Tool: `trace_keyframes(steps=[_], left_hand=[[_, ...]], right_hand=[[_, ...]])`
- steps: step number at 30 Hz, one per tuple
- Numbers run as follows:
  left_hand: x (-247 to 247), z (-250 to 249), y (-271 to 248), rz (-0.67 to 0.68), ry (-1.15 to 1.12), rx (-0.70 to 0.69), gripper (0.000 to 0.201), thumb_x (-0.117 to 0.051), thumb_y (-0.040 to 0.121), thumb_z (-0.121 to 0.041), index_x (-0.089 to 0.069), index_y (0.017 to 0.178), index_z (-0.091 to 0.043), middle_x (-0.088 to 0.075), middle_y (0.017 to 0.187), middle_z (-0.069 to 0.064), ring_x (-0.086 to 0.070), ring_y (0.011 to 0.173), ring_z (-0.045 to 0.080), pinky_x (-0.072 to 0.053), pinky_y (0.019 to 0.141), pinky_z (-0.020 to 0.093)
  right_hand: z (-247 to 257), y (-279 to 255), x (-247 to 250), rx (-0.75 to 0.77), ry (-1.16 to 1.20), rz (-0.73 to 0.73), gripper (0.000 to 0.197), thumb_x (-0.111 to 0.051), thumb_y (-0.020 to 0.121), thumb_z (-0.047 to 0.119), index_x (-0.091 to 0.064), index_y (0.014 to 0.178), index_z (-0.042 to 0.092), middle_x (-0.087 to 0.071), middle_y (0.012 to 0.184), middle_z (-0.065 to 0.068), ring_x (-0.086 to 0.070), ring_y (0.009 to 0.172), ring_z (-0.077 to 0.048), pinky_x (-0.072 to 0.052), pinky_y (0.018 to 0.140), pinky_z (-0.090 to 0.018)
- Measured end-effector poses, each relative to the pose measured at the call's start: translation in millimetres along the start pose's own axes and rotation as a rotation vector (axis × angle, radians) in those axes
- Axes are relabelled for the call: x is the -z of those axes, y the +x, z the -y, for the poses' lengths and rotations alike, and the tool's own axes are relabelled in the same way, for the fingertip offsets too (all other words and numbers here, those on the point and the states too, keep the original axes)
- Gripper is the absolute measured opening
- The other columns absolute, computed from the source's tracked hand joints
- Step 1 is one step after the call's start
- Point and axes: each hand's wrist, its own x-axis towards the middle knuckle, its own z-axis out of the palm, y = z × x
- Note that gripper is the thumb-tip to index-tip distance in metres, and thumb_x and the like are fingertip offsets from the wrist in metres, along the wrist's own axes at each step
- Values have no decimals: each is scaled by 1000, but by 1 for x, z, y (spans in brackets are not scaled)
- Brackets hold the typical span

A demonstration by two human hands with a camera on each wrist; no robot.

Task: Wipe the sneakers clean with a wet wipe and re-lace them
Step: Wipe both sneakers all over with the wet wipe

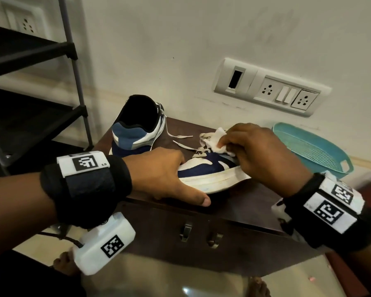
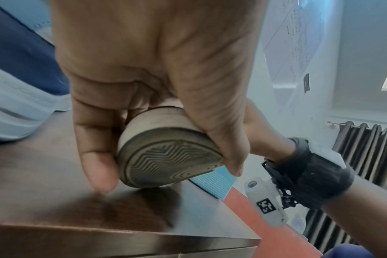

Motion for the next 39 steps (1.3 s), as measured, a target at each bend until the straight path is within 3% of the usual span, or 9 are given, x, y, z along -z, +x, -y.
trace_keyframes(steps=[6,11,14,17,22,25,29,36,39], left_hand=[[-3,0,1,13,7,-28,85,-67,48,-94,-55,108,-35,-68,98,-15,-65,86,3,-59,80,34],[0,1,2,31,-18,8,84,-65,46,-94,-60,101,-32,-74,91,-8,-70,79,6,-60,79,35],[2,1,2,47,-59,14,78,-69,49,-91,-62,97,-29,-75,85,-5,-73,72,10,-61,68,30],[3,-1,4,58,-90,7,70,-75,55,-84,-63,94,-27,-74,83,-2,-73,66,14,-60,62,31],[2,-2,3,91,-75,-118,72,-65,55,-91,-67,89,-28,-73,82,0,-71,75,17,-57,73,42],[5,-3,3,62,-54,-16,68,-73,56,-85,-64,88,-26,-74,76,-1,-71,65,14,-54,60,29],[6,-5,3,93,-128,26,64,-78,61,-75,-63,96,-24,-74,71,-3,-72,57,16,-60,63,31],[5,-5,5,122,-118,-41,56,-74,62,-78,-63,74,-25,-69,61,-2,-68,58,14,-50,62,32],[6,-4,4,110,-113,13,61,-75,61,-79,-64,90,-26,-74,70,0,-72,61,16,-55,61,30]], right_hand=[[30,-10,-4,139,157,11,23,-59,87,12,-78,97,20,-71,95,4,-60,92,-14,-41,73,-23],[-10,-18,6,-162,242,-86,23,-69,90,4,-79,95,24,-72,99,6,-65,90,-12,-41,75,-13],[2,-31,3,-110,354,-125,23,-72,90,6,-79,97,27,-70,99,14,-65,92,-2,-46,81,-14],[30,-37,-9,36,358,-174,18,-69,90,9,-79,100,21,-70,101,7,-64,95,-6,-48,83,-22],[50,-31,-17,311,231,-108,26,-62,84,4,-78,103,14,-71,108,-4,-65,100,-23,-52,82,-30],[21,-35,-12,274,154,-134,30,-51,88,16,-78,100,16,-72,108,-4,-65,100,-21,-56,79,-33],[-14,-38,-8,96,144,-238,22,-64,87,13,-80,100,19,-72,101,-1,-60,97,-14,-48,82,-27],[46,-41,-23,291,317,-215,28,-67,82,-2,-79,104,11,-73,105,-5,-63,99,-19,-47,86,-23],[17,-45,-19,272,256,-214,26,-60,89,7,-80,104,13,-73,106,-4,-63,101,-15,-47,87,-19]])
